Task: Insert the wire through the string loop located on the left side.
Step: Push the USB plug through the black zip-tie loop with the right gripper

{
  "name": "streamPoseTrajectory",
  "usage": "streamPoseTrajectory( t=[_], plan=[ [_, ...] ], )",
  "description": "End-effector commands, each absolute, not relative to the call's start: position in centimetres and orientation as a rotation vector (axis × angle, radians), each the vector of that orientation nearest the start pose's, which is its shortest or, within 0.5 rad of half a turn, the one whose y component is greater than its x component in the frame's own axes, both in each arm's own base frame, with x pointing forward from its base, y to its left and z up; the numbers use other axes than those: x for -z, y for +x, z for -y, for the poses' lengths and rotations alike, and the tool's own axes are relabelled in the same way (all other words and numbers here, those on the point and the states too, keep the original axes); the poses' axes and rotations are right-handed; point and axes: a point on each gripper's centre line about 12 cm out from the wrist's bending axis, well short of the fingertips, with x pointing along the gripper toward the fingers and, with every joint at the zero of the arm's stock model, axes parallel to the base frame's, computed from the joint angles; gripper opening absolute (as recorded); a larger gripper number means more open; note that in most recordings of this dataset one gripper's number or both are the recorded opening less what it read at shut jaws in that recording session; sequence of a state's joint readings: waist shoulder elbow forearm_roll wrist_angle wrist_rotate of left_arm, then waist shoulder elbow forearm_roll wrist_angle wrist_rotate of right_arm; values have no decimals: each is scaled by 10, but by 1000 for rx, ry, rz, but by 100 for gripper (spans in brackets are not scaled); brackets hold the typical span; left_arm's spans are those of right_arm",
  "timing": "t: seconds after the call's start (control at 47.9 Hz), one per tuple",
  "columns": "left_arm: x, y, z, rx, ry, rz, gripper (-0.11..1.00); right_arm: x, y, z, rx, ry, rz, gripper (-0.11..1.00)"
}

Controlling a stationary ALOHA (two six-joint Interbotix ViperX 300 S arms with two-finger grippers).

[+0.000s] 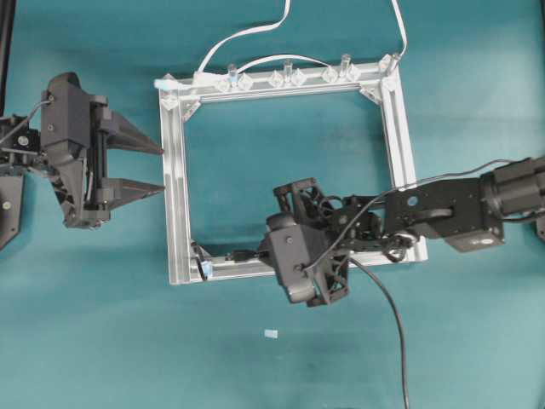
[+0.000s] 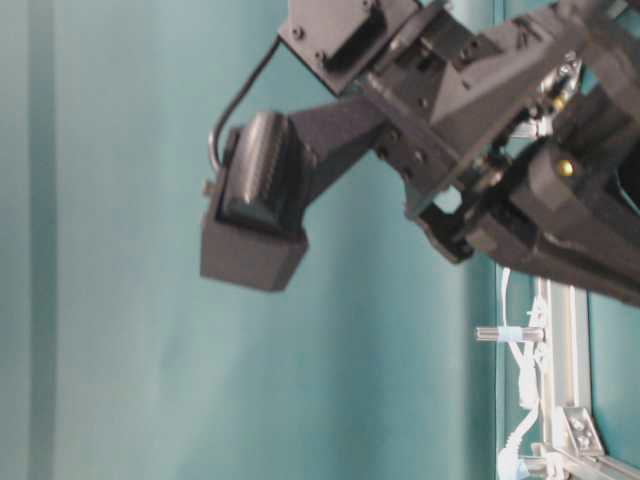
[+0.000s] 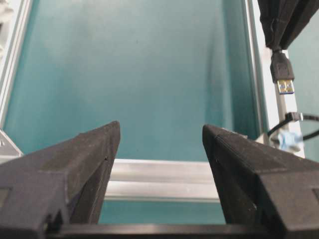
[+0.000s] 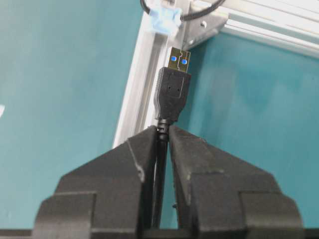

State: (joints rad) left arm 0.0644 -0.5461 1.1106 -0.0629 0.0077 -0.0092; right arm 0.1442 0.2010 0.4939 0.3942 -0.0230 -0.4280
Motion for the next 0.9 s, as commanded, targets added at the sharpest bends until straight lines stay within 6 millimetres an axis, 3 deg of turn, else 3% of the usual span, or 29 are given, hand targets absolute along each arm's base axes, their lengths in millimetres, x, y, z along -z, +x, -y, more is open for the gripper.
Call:
streamPoseTrajectory(
  t=[0.0,0.876],
  plan=[
    [-194,249,-14,-74,-89,-554,69,-159,447,-63,-138,-82,-618,10],
    [-174,236,15,37,-54,-660,69,-154,497,-70,-137,-74,-580,10]
  ],
)
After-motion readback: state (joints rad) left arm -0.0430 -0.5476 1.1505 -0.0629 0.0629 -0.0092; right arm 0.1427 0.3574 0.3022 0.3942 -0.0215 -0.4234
